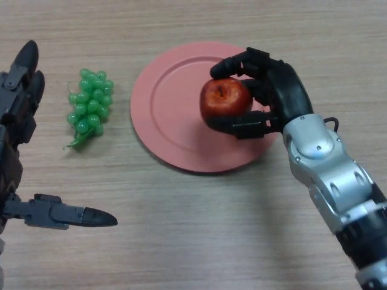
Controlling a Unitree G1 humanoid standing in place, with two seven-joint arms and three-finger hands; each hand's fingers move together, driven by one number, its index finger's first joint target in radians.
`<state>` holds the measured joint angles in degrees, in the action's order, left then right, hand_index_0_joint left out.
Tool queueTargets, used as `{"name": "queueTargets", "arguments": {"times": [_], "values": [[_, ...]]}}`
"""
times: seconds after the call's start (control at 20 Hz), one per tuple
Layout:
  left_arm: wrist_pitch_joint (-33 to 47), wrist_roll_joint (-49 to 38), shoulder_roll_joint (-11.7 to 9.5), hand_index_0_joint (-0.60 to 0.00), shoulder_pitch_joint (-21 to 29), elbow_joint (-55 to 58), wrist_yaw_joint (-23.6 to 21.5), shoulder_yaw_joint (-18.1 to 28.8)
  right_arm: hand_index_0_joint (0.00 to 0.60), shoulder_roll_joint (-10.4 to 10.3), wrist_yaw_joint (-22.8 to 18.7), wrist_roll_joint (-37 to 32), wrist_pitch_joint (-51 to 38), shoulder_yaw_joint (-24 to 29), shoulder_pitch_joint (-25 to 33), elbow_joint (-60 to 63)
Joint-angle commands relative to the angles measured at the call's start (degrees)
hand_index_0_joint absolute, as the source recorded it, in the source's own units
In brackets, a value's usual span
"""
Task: Pick up the red apple and place it on the plate
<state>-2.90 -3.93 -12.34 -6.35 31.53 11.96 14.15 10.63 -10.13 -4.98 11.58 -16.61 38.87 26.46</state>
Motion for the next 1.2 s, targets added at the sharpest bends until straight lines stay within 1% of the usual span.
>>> {"name": "queueTargets", "arguments": {"times": [0.05,0.15,0.2,0.25,0.3,0.35,0.4,0.45,0.5,0.7,0.75,0.8,0.9,1.0,1.1,1.2], "values": [[7.5,-3.7,-1.8,0.0,0.7,2.9,-1.9,4.9,0.6,0.3,-2.6,-1.9,-9.7,0.3,6.6,2.7],[7.7,-3.9,-1.8,0.0,0.3,3.1,-1.6,5.9,0.6,0.3,-2.7,-2.4,-10.8,-1.5,7.5,5.9],[8.2,-3.8,-1.7,0.0,0.2,2.9,-1.7,6.4,0.6,0.3,-2.1,-1.8,-11.2,-2.0,7.9,6.7],[8.3,-3.8,-1.6,0.0,0.1,2.9,-1.7,6.5,0.5,0.3,-1.9,-1.5,-11.1,-2.0,7.8,6.7],[8.4,-3.8,-1.6,0.0,0.1,2.8,-1.6,6.6,0.351,0.3,-1.3,-1.1,-11.0,-2.0,7.8,6.7],[8.5,-3.7,-1.5,0.0,0.0,2.7,-1.7,6.8,0.25,0.3,-0.5,-0.9,-10.6,-1.9,7.6,6.3],[8.7,-3.5,-1.4,0.0,-0.1,2.8,-1.8,7.1,0.1,0.3,1.0,-0.9,-9.6,-1.4,7.1,4.9],[8.6,-3.1,-1.3,0.0,0.0,3.0,-2.0,7.2,0.003,0.3,3.2,-1.2,-7.9,0.1,6.2,1.4],[8.6,-2.8,-1.4,0.0,0.2,3.0,-2.0,7.1,0.0,0.3,5.2,-1.5,-5.9,1.7,5.1,-2.3],[7.1,-1.5,-1.9,0.0,0.9,3.7,-1.8,6.3,0.0,0.3,14.6,-2.2,6.3,12.9,0.6,-18.9],[6.6,-1.4,-1.9,0.0,1.1,4.2,-1.8,5.9,0.0,0.8,16.4,-2.6,8.7,15.3,-1.5,-24.5],[6.0,-1.6,-2.0,0.0,1.3,4.6,-1.6,5.6,0.0,1.8,17.8,-2.8,9.0,16.6,-3.7,-28.9],[5.0,-2.3,-2.4,0.0,2.1,4.8,-1.2,5.4,0.0,3.6,18.7,-4.2,10.0,19.1,-9.4,-38.4],[4.2,-2.5,-3.0,0.0,3.1,4.9,-1.2,5.5,0.0,5.3,18.9,-6.5,11.3,21.3,-16.4,-48.3],[3.7,-2.9,-3.7,0.0,4.5,4.4,-1.4,5.7,0.0,6.3,19.1,-8.4,9.8,23.4,-23.0,-55.9],[4.1,-3.2,-4.1,0.0,5.2,3.9,-1.8,5.3,0.0,6.2,18.7,-9.5,7.8,25.2,-29.0,-61.8]]}}
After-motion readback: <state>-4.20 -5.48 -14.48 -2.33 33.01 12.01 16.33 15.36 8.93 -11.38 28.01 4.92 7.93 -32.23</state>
